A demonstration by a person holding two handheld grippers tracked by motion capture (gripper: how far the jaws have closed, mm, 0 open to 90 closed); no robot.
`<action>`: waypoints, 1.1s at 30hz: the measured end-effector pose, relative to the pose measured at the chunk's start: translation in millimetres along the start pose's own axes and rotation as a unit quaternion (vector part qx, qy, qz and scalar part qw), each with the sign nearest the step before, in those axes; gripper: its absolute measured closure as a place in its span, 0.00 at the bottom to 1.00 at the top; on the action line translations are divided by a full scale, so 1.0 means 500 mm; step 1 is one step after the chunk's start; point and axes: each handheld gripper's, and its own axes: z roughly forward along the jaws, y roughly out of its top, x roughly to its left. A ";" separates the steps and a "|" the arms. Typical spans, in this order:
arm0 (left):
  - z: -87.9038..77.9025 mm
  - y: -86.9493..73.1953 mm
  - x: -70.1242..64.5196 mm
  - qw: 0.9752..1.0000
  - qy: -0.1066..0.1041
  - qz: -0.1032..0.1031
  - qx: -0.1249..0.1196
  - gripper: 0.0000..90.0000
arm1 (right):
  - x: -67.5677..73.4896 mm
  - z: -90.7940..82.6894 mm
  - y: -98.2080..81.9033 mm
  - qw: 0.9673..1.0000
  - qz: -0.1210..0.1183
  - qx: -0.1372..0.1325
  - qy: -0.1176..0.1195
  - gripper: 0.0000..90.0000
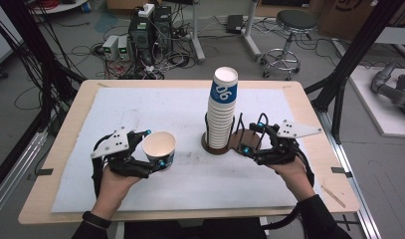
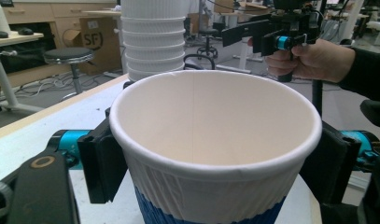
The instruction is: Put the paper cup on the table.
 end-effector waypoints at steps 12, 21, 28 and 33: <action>0.017 0.006 -0.010 1.000 -0.016 0.002 -0.002 0.23 | 0.000 -0.009 0.002 1.000 -0.002 -0.001 -0.004 0.23; 0.019 0.013 -0.017 1.000 -0.004 0.007 0.002 0.23 | -0.004 -0.020 0.000 1.000 -0.002 -0.004 -0.009 0.23; 0.007 0.031 -0.001 0.999 0.029 0.012 -0.005 0.23 | 0.000 -0.021 -0.003 1.000 -0.010 0.005 -0.012 0.23; -0.001 0.035 0.013 0.999 0.050 0.009 -0.009 0.23 | 0.000 -0.023 -0.002 1.000 -0.012 0.005 -0.014 0.23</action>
